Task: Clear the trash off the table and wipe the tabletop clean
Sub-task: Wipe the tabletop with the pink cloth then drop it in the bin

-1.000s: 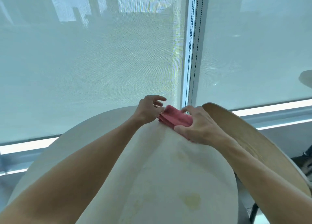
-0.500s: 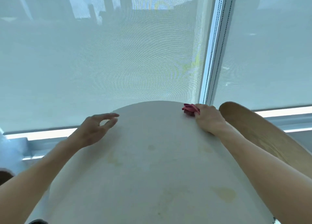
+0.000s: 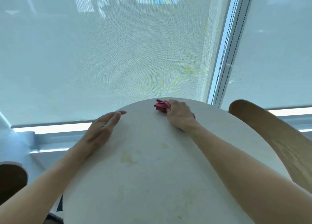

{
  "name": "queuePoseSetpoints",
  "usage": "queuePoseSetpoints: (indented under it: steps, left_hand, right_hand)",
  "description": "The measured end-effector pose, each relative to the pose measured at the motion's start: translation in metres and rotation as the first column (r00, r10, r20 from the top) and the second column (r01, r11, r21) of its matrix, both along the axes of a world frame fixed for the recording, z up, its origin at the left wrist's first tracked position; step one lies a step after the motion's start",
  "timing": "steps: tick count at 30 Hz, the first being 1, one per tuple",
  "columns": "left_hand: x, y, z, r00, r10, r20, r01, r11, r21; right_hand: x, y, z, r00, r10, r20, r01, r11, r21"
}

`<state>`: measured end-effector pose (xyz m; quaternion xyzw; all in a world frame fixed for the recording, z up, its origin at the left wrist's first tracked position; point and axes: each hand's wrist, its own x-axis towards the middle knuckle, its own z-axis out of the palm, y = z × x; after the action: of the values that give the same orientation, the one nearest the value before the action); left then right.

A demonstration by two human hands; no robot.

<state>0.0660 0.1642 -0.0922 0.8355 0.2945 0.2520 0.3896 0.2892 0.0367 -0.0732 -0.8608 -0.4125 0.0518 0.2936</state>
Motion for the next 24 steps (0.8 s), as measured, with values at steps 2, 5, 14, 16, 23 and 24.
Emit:
queuePoseSetpoints:
  steps: [2, 5, 14, 16, 23, 24]
  left_hand:
    - [-0.003, -0.001, 0.006, 1.000, 0.016, 0.005, -0.016, 1.000, 0.027]
    - [-0.004, 0.001, 0.003, 1.000, 0.016, -0.003, -0.016, 0.999, 0.030]
    - [-0.016, -0.008, 0.007, 0.995, 0.072, 0.074, -0.069, 0.997, -0.035]
    - [-0.025, -0.016, 0.007, 0.994, 0.084, 0.072, -0.081, 0.996, -0.044]
    - [-0.053, -0.050, 0.008, 0.977, 0.169, 0.130, -0.169, 0.986, -0.014]
    - [-0.054, -0.053, 0.005, 0.977, 0.173, 0.121, -0.173, 0.985, -0.014]
  right_hand:
    - [-0.021, 0.007, -0.001, 0.998, 0.062, 0.016, -0.062, 0.998, -0.015]
    - [-0.060, 0.005, 0.003, 0.984, 0.179, -0.005, -0.179, 0.984, -0.018]
    - [-0.058, -0.008, 0.022, 0.903, 0.342, -0.261, -0.241, 0.905, 0.351]
    - [-0.029, -0.015, 0.031, 0.943, 0.209, -0.258, -0.083, 0.901, 0.426]
    - [0.070, -0.023, 0.012, 0.970, -0.195, -0.145, 0.226, 0.943, 0.244]
    - [0.072, -0.021, 0.007, 0.968, -0.200, -0.150, 0.228, 0.952, 0.206]
